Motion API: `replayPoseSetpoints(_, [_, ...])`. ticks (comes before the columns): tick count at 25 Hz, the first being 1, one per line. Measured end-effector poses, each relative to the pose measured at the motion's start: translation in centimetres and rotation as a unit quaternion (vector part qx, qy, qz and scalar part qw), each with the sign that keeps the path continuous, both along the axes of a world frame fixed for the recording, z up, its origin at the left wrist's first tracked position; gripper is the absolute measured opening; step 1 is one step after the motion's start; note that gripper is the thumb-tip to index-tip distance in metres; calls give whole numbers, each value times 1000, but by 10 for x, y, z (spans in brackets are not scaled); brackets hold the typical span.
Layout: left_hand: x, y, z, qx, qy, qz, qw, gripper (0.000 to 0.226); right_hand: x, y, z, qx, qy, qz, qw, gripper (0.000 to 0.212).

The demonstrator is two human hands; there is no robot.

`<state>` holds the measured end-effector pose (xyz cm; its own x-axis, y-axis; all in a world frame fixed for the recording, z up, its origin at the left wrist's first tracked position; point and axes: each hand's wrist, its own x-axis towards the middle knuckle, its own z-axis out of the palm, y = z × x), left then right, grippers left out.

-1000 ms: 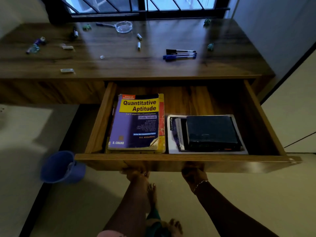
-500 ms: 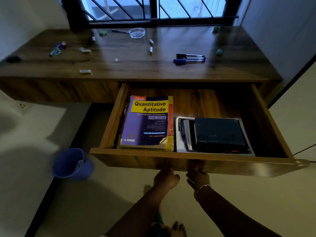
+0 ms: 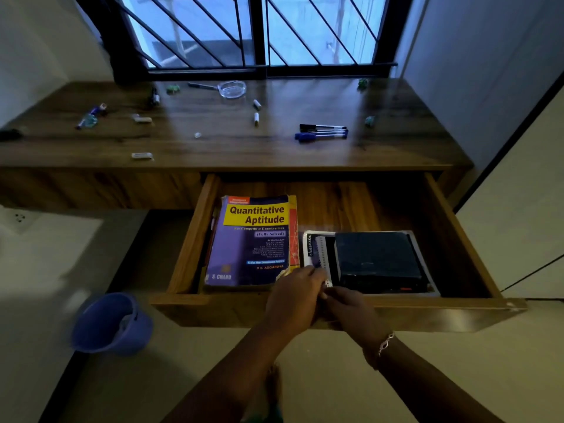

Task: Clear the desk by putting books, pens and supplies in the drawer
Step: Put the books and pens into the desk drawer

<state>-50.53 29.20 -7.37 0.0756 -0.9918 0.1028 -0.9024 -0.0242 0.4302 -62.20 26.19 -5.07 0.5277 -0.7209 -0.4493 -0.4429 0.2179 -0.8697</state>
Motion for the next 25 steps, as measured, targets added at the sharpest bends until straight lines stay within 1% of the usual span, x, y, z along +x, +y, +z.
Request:
replayPoseSetpoints(3, [18,-23,3,-22,15,44,999,39,7,-29,-3,-105,38,40,993,21])
replayPoseSetpoints(7, [48,-61,11,-50,9,65,997,42,22,-76,-3,-230,86,56,968,24])
replayPoseSetpoints(11, [84,-101,21,-67,1,87,994,46,46,-129,8,-274,93,55,956,27])
replayPoseSetpoints(14, [115,-136,31,-81,-1,99,992,46,76,-181,16,-324,107,47,939,29])
replayPoseSetpoints(18, [152,-179,45,-85,-16,112,990,46,115,-254,21,-404,182,50,895,39])
replayPoseSetpoints(22, [180,-223,47,-61,-7,96,993,51,149,-314,29,-449,310,114,830,55])
replayPoseSetpoints(24, [192,-244,41,-43,19,79,996,54,163,-340,26,-466,348,143,801,60])
replayPoseSetpoints(25, [195,-251,35,-25,52,78,995,56,168,-351,22,-468,357,150,795,61])
